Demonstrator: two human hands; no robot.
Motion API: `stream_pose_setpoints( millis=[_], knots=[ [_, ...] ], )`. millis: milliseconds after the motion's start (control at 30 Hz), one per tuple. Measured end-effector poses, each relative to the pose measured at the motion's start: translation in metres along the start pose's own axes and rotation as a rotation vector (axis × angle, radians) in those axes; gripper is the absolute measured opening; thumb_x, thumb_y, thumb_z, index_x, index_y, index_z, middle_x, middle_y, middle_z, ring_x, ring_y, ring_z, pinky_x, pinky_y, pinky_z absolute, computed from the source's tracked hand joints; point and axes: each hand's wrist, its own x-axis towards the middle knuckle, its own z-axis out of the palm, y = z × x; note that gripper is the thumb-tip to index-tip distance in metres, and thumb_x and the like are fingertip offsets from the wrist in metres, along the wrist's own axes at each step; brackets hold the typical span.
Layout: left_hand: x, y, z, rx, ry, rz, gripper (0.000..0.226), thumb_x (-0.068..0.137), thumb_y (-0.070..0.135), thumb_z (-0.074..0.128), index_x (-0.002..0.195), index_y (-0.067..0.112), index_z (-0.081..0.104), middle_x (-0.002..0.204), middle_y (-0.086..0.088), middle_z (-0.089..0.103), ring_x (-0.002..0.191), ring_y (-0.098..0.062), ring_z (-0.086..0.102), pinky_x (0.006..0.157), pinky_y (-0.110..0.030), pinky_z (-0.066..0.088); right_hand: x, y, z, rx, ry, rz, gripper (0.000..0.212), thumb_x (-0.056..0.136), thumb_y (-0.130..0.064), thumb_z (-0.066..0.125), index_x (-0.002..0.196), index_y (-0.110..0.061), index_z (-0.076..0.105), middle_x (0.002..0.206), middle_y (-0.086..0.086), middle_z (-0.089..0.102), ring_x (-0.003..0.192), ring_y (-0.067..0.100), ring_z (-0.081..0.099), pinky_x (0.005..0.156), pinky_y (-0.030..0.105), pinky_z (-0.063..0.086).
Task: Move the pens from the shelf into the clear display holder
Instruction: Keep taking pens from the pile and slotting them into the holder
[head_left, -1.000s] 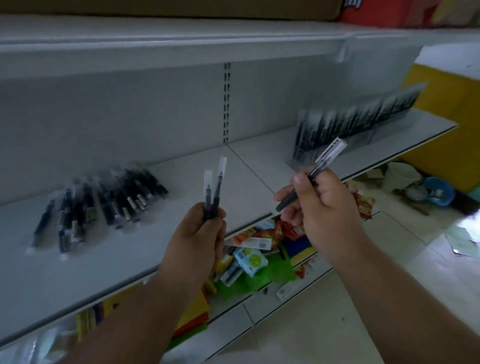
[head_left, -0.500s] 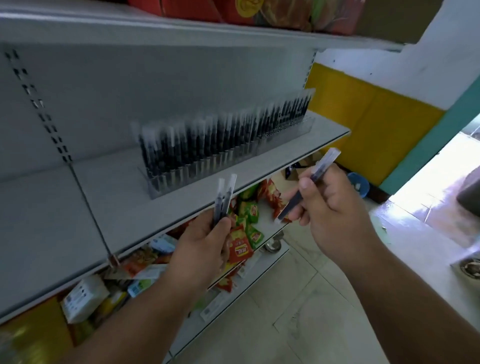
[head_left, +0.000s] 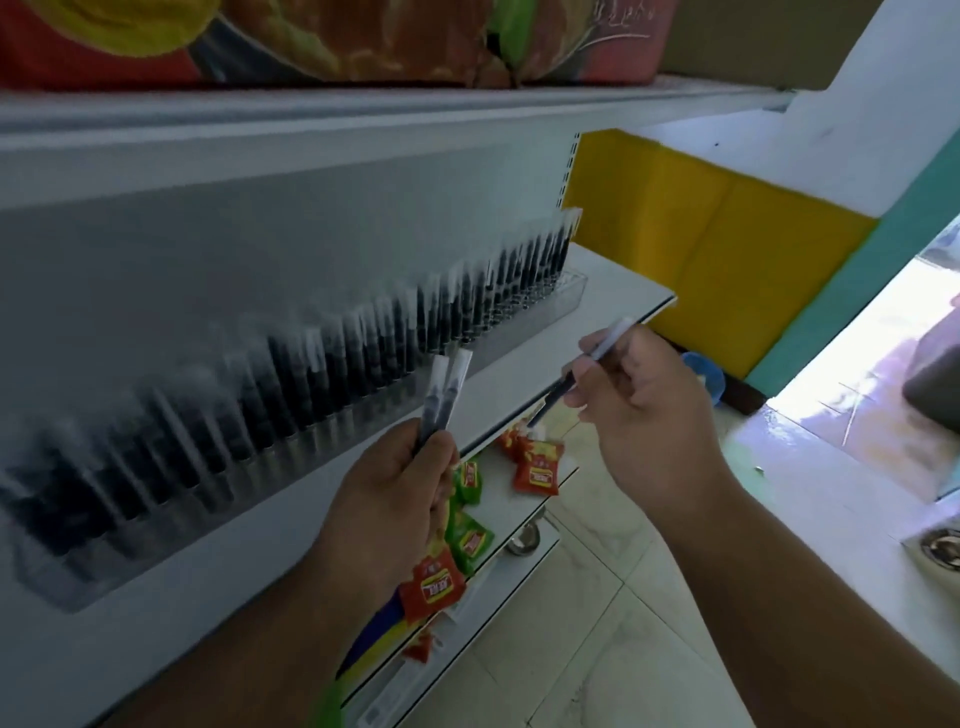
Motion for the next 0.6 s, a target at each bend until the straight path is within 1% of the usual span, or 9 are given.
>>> stream_pose_setpoints(
  millis=[100,167,233,267,333,400,433,500,600],
  knots=[
    [0.027,0.001,0.014,0.074,0.065,0.077,0.032,0.102,0.024,0.047,0.070,0.015,0.044,0.060,-0.004,0.032,0.044,-0.011,0.024,0.039,-0.022,0.022,0.036,0.018,0.001,0.007,-0.066,-0.056,0.013,0.097,-0.024,0.057,0.090,-0.034,0.056,0.079,-0.014,0.067,0.077,0.010,0.067,0.072,0.049,0.056],
    [0.046,-0.001,0.025,0.089,0.122,0.119,0.033,0.102,0.024,0.046,0.069,0.016,0.045,0.060,-0.004,0.032,0.046,-0.011,0.025,0.041,-0.022,0.023,0.067,0.033,0.003,0.013,-0.105,-0.094,0.012,0.098,-0.024,0.056,0.089,-0.034,0.057,0.078,-0.010,0.067,0.076,0.011,0.066,0.073,0.049,0.055],
    [0.060,-0.004,0.038,0.110,0.186,0.156,0.032,0.102,0.023,0.045,0.071,0.013,0.044,0.061,-0.008,0.030,0.046,-0.012,0.024,0.041,-0.022,0.023,0.102,0.042,0.007,0.014,-0.160,-0.144,0.008,0.094,-0.033,0.057,0.088,-0.027,0.058,0.080,-0.002,0.067,0.076,0.021,0.066,0.071,0.051,0.054],
    [0.065,-0.005,0.045,0.103,0.232,0.175,0.031,0.102,0.022,0.044,0.073,0.011,0.044,0.063,-0.012,0.028,0.046,-0.013,0.023,0.042,-0.023,0.022,0.120,0.047,0.011,0.017,-0.194,-0.189,0.016,0.093,-0.037,0.055,0.089,-0.022,0.057,0.081,0.004,0.066,0.077,0.027,0.065,0.069,0.052,0.053],
    [0.071,-0.008,0.060,0.074,0.336,0.178,0.029,0.103,0.021,0.042,0.077,0.009,0.044,0.066,-0.012,0.029,0.048,-0.015,0.021,0.043,-0.025,0.020,0.152,0.054,0.018,-0.025,-0.285,-0.292,0.021,0.097,-0.033,0.054,0.092,-0.013,0.055,0.082,0.012,0.063,0.078,0.032,0.062,0.065,0.048,0.051],
    [0.077,-0.011,0.073,0.044,0.427,0.171,0.028,0.103,0.023,0.043,0.079,0.008,0.046,0.066,-0.012,0.030,0.048,-0.016,0.022,0.043,-0.027,0.021,0.177,0.059,0.027,-0.041,-0.370,-0.374,0.018,0.100,-0.028,0.053,0.098,-0.010,0.058,0.085,0.013,0.065,0.077,0.026,0.062,0.064,0.042,0.050],
    [0.080,-0.012,0.080,0.027,0.476,0.165,0.027,0.102,0.024,0.044,0.080,0.009,0.048,0.065,-0.012,0.030,0.047,-0.016,0.023,0.042,-0.027,0.022,0.187,0.063,0.032,-0.048,-0.404,-0.404,0.017,0.101,-0.028,0.052,0.100,-0.012,0.058,0.085,0.010,0.067,0.076,0.020,0.062,0.065,0.036,0.050],
    [0.085,-0.014,0.094,-0.039,0.566,0.147,0.025,0.102,0.021,0.045,0.081,0.008,0.050,0.060,-0.009,0.030,0.045,-0.014,0.024,0.041,-0.025,0.024,0.198,0.067,0.042,-0.079,-0.462,-0.458,0.016,0.101,-0.030,0.050,0.099,-0.016,0.058,0.083,0.003,0.068,0.072,0.012,0.060,0.058,0.020,0.043],
    [0.088,-0.014,0.113,-0.162,0.650,0.115,0.023,0.103,0.014,0.045,0.083,0.004,0.051,0.059,-0.003,0.031,0.044,-0.011,0.024,0.040,-0.021,0.025,0.209,0.069,0.047,-0.062,-0.548,-0.510,0.017,0.102,-0.029,0.048,0.092,-0.018,0.056,0.080,-0.002,0.064,0.069,0.007,0.058,0.052,0.016,0.039]
  ],
)
